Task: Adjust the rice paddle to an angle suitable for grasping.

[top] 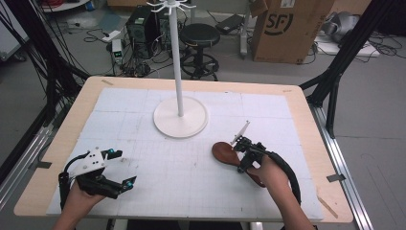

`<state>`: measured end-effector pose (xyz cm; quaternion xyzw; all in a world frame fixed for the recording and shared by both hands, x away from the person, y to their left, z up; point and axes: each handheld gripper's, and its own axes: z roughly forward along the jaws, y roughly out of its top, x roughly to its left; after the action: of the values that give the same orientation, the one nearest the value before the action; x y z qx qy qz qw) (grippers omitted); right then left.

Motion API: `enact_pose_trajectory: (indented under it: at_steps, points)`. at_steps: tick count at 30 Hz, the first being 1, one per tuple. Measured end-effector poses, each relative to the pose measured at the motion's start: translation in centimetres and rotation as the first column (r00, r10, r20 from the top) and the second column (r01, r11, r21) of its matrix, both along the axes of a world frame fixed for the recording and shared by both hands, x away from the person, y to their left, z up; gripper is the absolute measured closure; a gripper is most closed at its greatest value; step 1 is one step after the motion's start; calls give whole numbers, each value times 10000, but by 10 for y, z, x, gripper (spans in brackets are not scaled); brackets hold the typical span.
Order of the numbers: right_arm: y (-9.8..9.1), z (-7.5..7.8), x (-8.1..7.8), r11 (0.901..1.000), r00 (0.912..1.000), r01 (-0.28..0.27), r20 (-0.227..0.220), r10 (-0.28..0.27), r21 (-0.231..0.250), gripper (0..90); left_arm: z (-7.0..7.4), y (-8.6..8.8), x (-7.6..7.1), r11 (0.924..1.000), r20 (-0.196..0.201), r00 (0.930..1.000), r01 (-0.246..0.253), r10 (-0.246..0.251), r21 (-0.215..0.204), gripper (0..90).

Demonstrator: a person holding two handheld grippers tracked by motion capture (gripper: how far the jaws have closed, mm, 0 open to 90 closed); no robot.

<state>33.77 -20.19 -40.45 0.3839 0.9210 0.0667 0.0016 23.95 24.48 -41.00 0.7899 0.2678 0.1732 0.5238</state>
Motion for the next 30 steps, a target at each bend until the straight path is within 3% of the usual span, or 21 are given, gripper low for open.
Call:
enact_pose_trajectory:
  at_steps: [8,18,23,24,30]
  points:
    - [-1,7,-2,9978,9969,-610,518,595,272,774,0,-1,0,10000,-13,10000,20,-20,38,16]
    - [4,18,-10,9877,9919,-1062,823,971,1144,778,-1,-2,0,10000,-36,10000,30,-30,80,16]
    - [11,22,-14,9771,9867,-1471,922,1340,1537,778,-1,-2,1,9999,-29,10000,37,-37,103,16]
    - [14,23,-15,9731,9820,-1693,1102,1531,1566,778,-1,-2,1,10000,-37,10000,30,-29,77,16]
    - [34,28,-22,9523,9679,-2406,1202,2208,1878,778,-1,-3,1,10000,-52,10000,51,-50,61,16]
